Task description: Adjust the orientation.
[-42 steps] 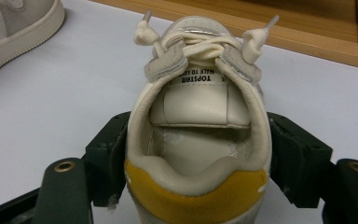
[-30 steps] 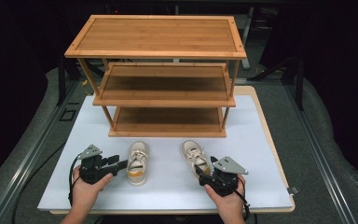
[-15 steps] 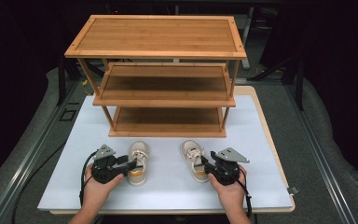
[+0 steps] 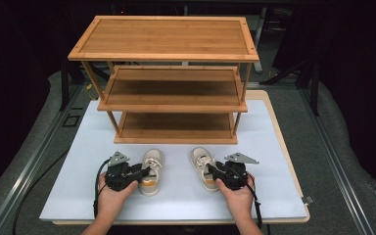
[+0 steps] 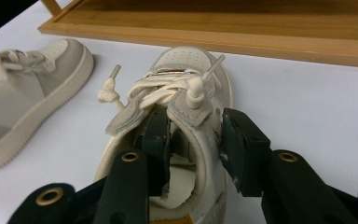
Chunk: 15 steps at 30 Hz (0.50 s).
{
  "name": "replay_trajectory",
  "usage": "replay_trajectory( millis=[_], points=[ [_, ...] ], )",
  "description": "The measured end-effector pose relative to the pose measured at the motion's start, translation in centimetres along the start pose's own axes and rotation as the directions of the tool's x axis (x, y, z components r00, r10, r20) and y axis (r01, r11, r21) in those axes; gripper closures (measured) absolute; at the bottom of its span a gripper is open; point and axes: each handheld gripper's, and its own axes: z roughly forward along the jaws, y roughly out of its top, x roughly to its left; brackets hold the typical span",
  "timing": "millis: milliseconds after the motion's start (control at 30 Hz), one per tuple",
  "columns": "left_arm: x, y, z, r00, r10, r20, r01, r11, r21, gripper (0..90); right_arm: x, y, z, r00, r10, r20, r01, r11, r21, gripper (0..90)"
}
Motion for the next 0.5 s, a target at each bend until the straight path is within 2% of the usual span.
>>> replay_trajectory(
  millis=[33, 100, 133, 167, 200, 233, 267, 333, 400, 433, 500],
  points=[
    [-0.3, 0.1, 0.3, 1.0000, 0.003, 0.001, -0.003, 1.0000, -0.003, 58.8, 0.1, 0.0, 0.0, 1.0000, 0.006, -0.001, -0.006, 1.000, 0.003, 64.0],
    [-0.9, 0.1, 0.7, 1.0000, -0.010, -0.002, 0.010, 0.9999, -0.011, 58.8, 0.8, -0.2, 0.0, 0.9991, 0.026, 0.033, -0.026, 1.000, -0.007, 64.5],
    [-1.5, 0.2, 1.1, 0.9998, -0.020, 0.002, 0.020, 0.9996, -0.019, 58.8, 1.5, -0.3, 0.0, 0.9968, 0.063, 0.049, -0.063, 0.998, -0.010, 64.5],
    [-1.5, 0.2, 1.1, 0.9998, -0.020, 0.002, 0.020, 0.9996, -0.019, 58.8, 1.5, -0.3, 0.0, 0.9968, 0.063, 0.049, -0.063, 0.998, -0.010, 64.5],
    [-2.1, 0.3, 1.5, 0.9999, -0.001, 0.014, 0.002, 0.9999, -0.014, 58.8, 2.4, -0.5, 0.3, 0.9949, 0.088, 0.048, -0.087, 0.996, -0.022, 64.4],
    [-2.1, 0.3, 1.5, 0.9999, -0.001, 0.014, 0.002, 0.9999, -0.014, 58.8, 2.4, -0.5, 0.3, 0.9949, 0.088, 0.048, -0.087, 0.996, -0.022, 64.4],
    [-2.5, 0.4, 1.7, 0.9997, 0.014, 0.018, -0.013, 0.9999, -0.009, 58.8, 3.4, -0.7, 0.6, 0.9950, 0.085, 0.053, -0.084, 0.996, -0.029, 64.0],
    [-2.9, 0.4, 1.9, 0.9995, 0.024, 0.022, -0.024, 0.9997, -0.009, 58.8, 3.8, -0.7, 0.7, 0.9949, 0.088, 0.048, -0.087, 0.996, -0.031, 63.6],
    [-3.1, 0.4, 2.1, 0.9998, 0.014, 0.017, -0.014, 0.9998, -0.017, 58.8, 4.7, -1.0, 1.0, 0.9939, 0.105, 0.034, -0.103, 0.994, -0.039, 62.5],
    [-3.2, 0.4, 2.1, 0.9998, 0.007, 0.017, -0.007, 0.9998, -0.019, 58.8, 5.2, -1.1, 1.1, 0.9929, 0.110, 0.045, -0.109, 0.993, -0.039, 61.7],
    [-3.3, 0.3, 2.2, 0.9999, 0.009, 0.014, -0.008, 0.9996, -0.026, 58.7, 5.8, -1.2, 1.3, 0.9913, 0.132, 0.005, -0.131, 0.990, -0.050, 56.5]
  ],
)
